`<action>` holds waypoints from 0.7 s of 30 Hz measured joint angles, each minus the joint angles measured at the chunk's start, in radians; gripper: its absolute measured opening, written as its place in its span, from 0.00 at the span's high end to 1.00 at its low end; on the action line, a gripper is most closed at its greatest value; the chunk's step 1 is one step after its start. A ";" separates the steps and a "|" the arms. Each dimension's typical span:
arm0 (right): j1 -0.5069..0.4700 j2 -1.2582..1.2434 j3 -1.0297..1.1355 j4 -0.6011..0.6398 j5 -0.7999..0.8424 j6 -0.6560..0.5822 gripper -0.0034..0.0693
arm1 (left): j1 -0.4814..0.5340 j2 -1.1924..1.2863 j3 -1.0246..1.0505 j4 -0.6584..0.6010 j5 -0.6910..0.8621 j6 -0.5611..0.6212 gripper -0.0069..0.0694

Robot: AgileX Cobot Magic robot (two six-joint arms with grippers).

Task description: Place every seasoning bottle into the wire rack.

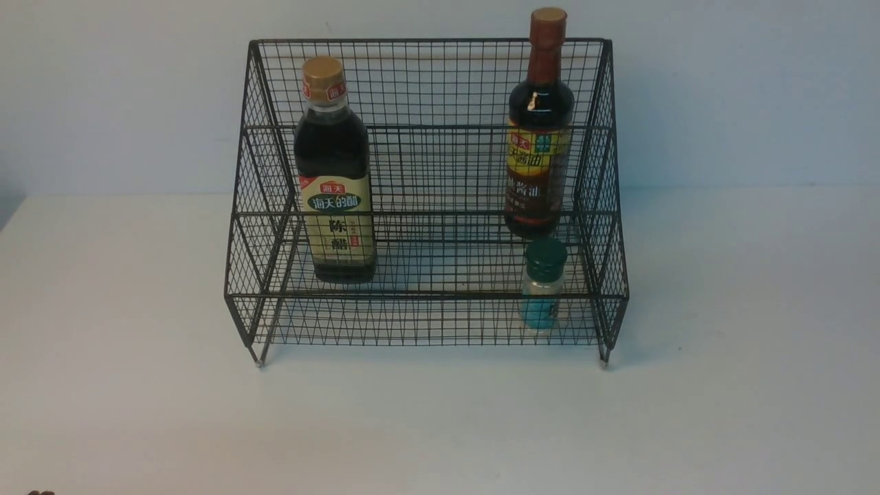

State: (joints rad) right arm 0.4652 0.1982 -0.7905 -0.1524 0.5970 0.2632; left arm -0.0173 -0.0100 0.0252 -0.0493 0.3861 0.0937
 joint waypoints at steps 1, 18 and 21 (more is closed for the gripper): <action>0.000 0.000 0.000 0.000 0.000 0.000 0.97 | 0.000 0.000 0.000 0.000 0.000 0.000 0.92; 0.000 0.000 0.000 0.116 -0.009 -0.245 0.97 | 0.000 0.000 0.000 0.000 0.000 0.000 0.92; -0.017 -0.001 0.016 0.115 -0.017 -0.250 0.97 | 0.000 0.000 0.000 0.000 0.000 0.000 0.92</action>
State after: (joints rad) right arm 0.4486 0.1973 -0.7740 -0.0379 0.5800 0.0134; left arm -0.0173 -0.0100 0.0252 -0.0493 0.3861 0.0937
